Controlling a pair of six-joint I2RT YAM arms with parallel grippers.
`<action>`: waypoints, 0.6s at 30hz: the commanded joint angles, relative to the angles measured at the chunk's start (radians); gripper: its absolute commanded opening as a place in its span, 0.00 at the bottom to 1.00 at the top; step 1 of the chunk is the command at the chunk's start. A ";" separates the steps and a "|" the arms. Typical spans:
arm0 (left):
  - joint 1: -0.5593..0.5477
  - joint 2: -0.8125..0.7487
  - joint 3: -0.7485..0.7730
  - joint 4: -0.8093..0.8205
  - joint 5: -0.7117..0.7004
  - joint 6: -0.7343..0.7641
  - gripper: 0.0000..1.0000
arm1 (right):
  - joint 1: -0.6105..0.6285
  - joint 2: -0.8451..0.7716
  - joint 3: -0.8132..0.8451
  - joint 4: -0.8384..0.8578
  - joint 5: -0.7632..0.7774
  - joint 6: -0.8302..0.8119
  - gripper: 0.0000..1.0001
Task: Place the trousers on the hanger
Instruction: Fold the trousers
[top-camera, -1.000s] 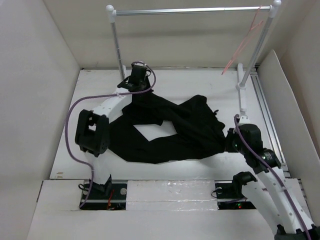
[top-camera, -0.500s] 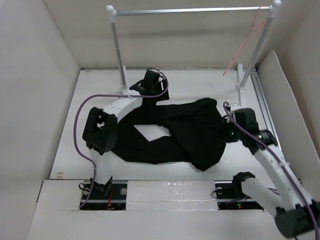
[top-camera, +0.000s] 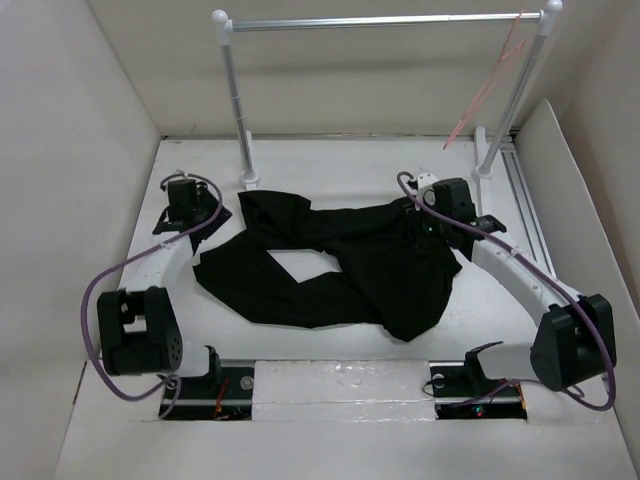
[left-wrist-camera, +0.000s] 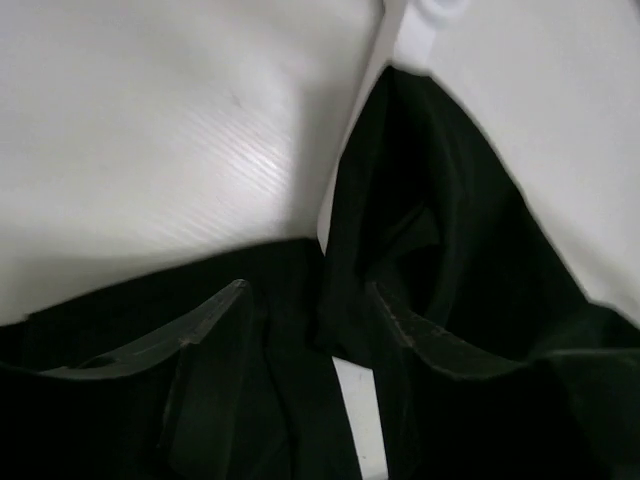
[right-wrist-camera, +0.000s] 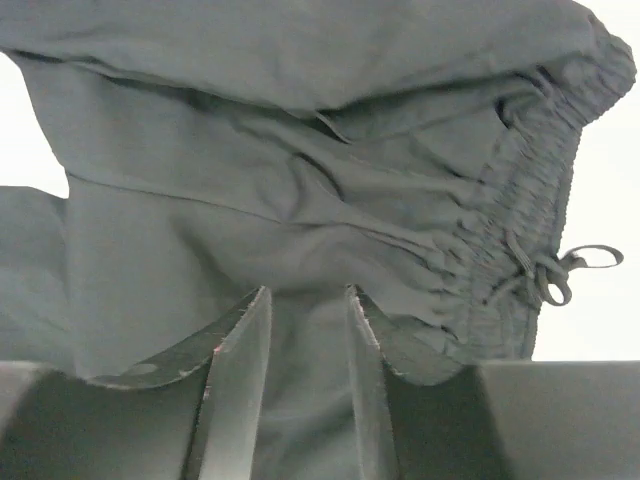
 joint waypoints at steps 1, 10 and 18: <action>-0.031 0.059 0.009 0.030 0.118 0.053 0.45 | 0.033 0.000 -0.012 0.088 -0.055 -0.025 0.44; -0.043 0.204 0.072 0.087 0.176 0.152 0.49 | 0.099 -0.010 -0.109 0.119 -0.060 -0.006 0.48; -0.043 0.332 0.156 0.064 0.146 0.166 0.39 | 0.081 -0.038 -0.118 0.127 -0.019 0.008 0.60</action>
